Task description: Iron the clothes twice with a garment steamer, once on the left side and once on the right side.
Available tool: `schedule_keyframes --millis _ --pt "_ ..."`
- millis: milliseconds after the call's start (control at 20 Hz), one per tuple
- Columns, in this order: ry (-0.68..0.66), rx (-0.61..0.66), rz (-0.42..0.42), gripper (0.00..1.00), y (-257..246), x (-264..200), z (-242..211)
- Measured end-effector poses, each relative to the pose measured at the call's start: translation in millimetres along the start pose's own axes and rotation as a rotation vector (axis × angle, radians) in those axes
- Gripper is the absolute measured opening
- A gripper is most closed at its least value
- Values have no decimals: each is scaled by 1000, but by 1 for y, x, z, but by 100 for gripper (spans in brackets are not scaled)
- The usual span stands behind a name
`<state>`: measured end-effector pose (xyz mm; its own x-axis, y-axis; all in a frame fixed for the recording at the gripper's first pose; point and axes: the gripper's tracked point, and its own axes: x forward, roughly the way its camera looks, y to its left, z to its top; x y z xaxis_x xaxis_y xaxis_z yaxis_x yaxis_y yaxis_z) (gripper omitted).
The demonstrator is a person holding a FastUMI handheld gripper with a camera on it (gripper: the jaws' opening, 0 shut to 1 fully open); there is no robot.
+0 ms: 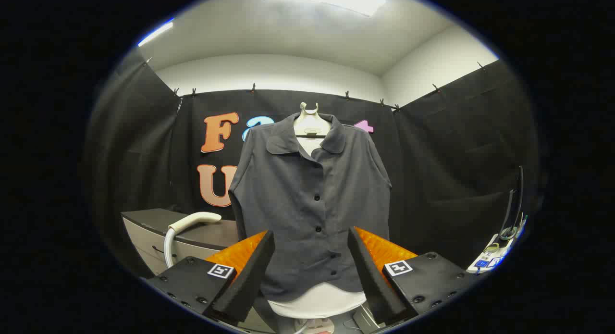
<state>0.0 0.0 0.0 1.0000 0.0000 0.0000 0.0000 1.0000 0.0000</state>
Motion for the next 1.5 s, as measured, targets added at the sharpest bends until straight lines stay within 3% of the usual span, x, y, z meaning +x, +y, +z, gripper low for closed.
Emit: schedule_keyframes --millis 1500 --pt "-12 -15 -19 98 -7 9 5"
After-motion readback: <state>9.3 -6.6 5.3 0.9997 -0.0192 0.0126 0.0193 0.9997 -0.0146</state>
